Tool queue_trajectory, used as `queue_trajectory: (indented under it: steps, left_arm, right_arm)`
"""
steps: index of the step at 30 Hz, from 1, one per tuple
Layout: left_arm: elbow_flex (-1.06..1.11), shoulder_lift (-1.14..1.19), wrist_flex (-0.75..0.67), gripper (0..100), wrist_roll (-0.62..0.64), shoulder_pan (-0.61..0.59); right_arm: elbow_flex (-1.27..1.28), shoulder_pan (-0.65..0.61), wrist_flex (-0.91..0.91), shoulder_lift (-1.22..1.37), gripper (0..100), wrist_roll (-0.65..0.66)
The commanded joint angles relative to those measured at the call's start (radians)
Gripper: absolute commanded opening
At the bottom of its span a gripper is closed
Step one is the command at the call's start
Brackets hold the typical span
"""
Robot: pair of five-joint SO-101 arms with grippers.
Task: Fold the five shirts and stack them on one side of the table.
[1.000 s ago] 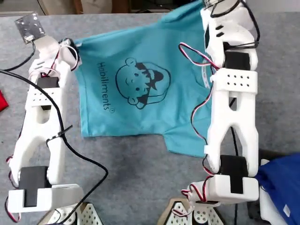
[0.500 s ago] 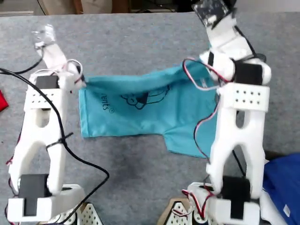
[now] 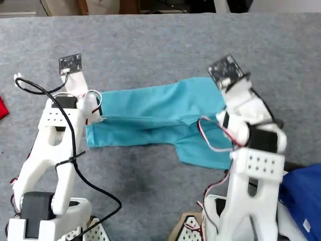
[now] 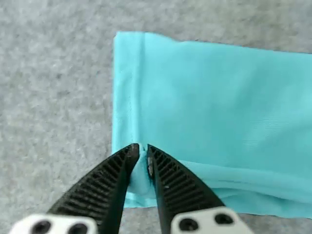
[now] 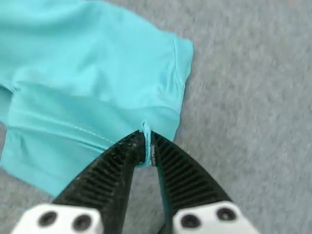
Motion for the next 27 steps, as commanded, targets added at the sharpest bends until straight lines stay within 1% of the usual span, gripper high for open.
queue_trajectory:
  steps: [1,6,11,19,27]
  left_arm:
    - [0.026,-0.039,-0.018,2,-0.009,-0.009]
    - [0.069,-0.039,-0.023,2,-0.009,0.008]
    - [0.118,-0.039,-0.101,2,-0.009,0.003]
    - [0.117,-0.038,-0.106,2,-0.009,0.005]
    - [0.117,-0.038,-0.106,2,-0.011,0.009]
  right_arm:
    - [0.096,0.062,-0.023,-0.113,0.4,0.029]
    - [0.196,0.084,0.028,-0.203,0.4,0.061]
    - [0.24,0.082,0.11,-0.302,0.4,0.095]
    - [0.318,0.077,0.238,-0.472,0.4,0.144]
    - [0.41,0.084,0.245,-0.572,0.5,0.166]
